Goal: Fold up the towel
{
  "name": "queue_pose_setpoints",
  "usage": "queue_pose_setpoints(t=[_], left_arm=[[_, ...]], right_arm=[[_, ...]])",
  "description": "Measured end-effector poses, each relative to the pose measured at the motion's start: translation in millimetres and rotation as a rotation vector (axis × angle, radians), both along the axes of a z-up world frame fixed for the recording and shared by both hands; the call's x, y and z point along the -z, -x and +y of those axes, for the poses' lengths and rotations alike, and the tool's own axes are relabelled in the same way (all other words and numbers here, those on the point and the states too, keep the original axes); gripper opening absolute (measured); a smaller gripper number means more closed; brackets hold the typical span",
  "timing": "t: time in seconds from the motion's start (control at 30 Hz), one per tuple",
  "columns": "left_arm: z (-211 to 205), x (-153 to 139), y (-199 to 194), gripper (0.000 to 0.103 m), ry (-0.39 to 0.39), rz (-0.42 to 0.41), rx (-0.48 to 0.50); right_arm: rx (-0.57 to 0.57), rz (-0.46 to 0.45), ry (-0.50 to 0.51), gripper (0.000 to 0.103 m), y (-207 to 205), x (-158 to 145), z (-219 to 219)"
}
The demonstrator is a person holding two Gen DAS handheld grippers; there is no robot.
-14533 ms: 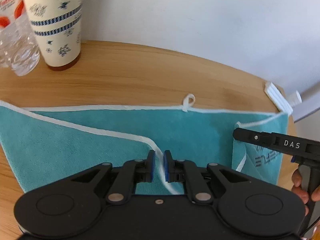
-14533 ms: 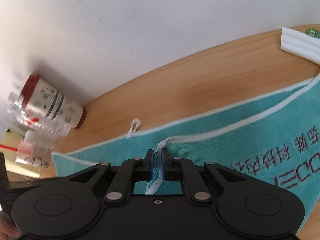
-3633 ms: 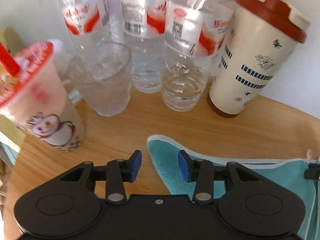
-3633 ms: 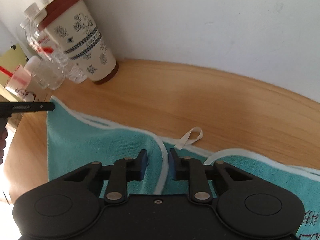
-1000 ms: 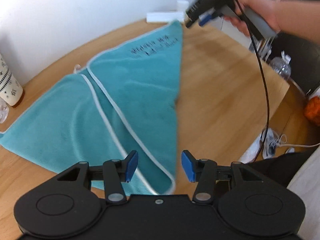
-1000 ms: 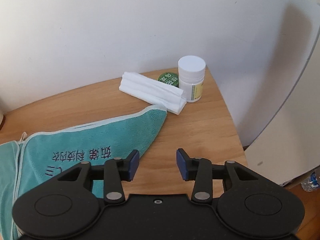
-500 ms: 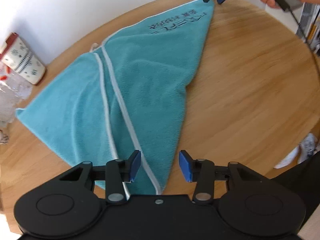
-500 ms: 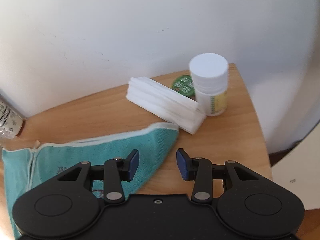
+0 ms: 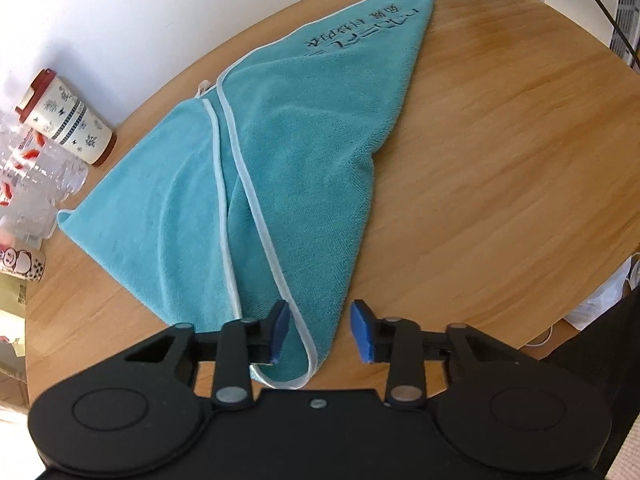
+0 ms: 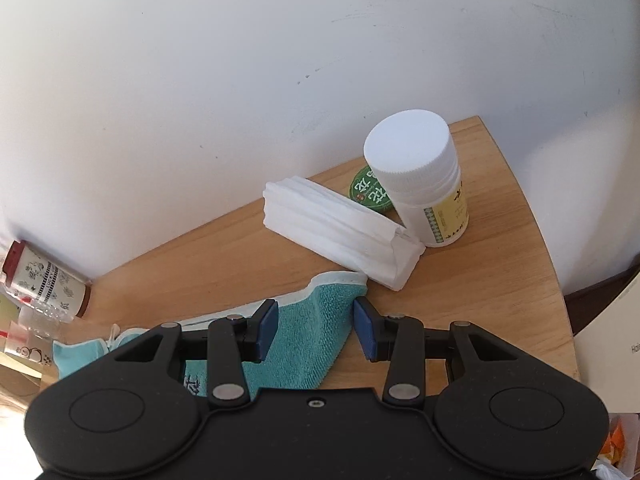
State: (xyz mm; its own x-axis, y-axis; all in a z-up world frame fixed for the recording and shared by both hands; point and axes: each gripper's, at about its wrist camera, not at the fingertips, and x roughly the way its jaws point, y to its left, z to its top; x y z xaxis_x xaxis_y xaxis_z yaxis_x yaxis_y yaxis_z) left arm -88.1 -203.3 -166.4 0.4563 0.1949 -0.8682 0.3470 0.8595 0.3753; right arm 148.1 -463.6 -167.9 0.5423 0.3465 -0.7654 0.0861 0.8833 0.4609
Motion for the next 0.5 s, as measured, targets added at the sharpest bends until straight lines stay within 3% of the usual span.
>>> queue_pose_setpoints(t=[0.23, 0.37, 0.43, 0.47, 0.5], left_arm=[[1, 1, -4, 0.025, -0.015, 0.021, -0.002], [1, 3, -3, 0.011, -0.013, 0.013, 0.009], [4, 4, -8, 0.010, -0.007, 0.012, -0.006], [5, 4, -8, 0.008, -0.004, 0.012, -0.011], [6, 3, -10, 0.008, 0.009, 0.022, -0.019]], right_arm=[[-0.005, 0.008, -0.034, 0.046, -5, 3, 1], [-0.026, 0.010, -0.029, 0.045, -10, 5, 5], [-0.032, 0.023, -0.036, 0.029, -13, 7, 7], [-0.032, 0.040, -0.035, 0.010, -14, 9, 7], [-0.028, 0.052, -0.040, 0.010, -14, 12, 5]])
